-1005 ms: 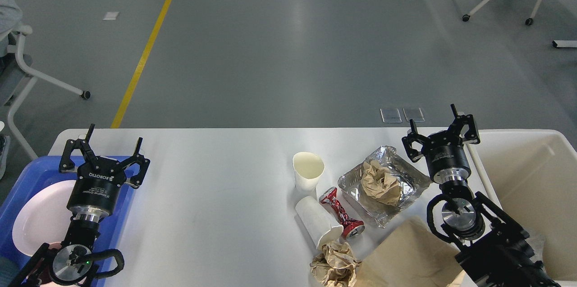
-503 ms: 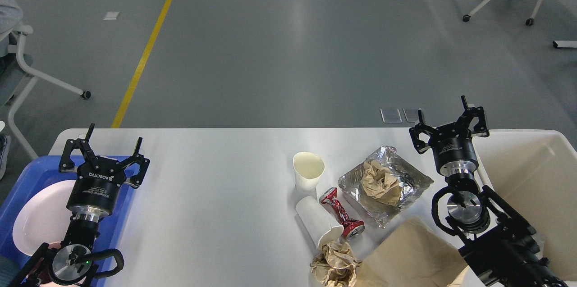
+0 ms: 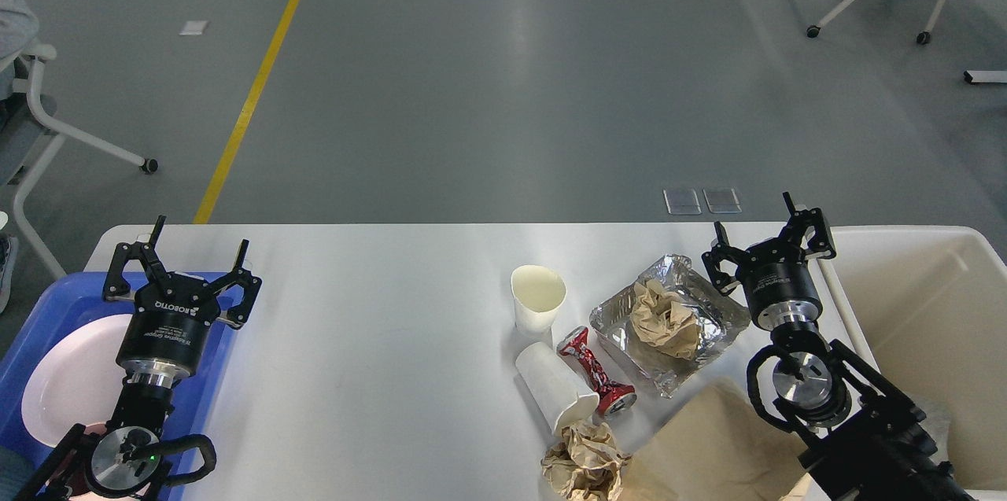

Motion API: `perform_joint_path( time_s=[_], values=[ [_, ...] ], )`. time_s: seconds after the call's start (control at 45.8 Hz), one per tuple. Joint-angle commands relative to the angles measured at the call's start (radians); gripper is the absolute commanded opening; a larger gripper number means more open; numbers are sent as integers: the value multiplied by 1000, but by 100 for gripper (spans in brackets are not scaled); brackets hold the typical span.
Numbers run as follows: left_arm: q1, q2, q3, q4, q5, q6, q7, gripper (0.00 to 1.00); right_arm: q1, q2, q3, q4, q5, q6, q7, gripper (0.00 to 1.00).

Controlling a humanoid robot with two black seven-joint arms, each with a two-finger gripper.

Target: Tidy desktop

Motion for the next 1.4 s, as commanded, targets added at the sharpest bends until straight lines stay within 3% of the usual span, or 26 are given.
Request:
perform_joint_path(
  time_s=[0.0, 0.787, 1.18, 1.377],
  values=[
    [0, 0, 0, 0, 0, 0, 1, 96, -2, 5, 1, 2, 2, 8, -1, 100],
    [0, 0, 0, 0, 0, 0, 2, 96, -24, -23, -40, 105, -17, 29, -1, 100],
    [1, 0, 0, 0, 0, 0, 2, 96, 94, -256, -437, 108, 2, 55, 11, 100],
    [1, 0, 1, 0, 0, 0, 2, 96, 251, -405, -706, 113, 2, 212, 11, 100]
  ],
)
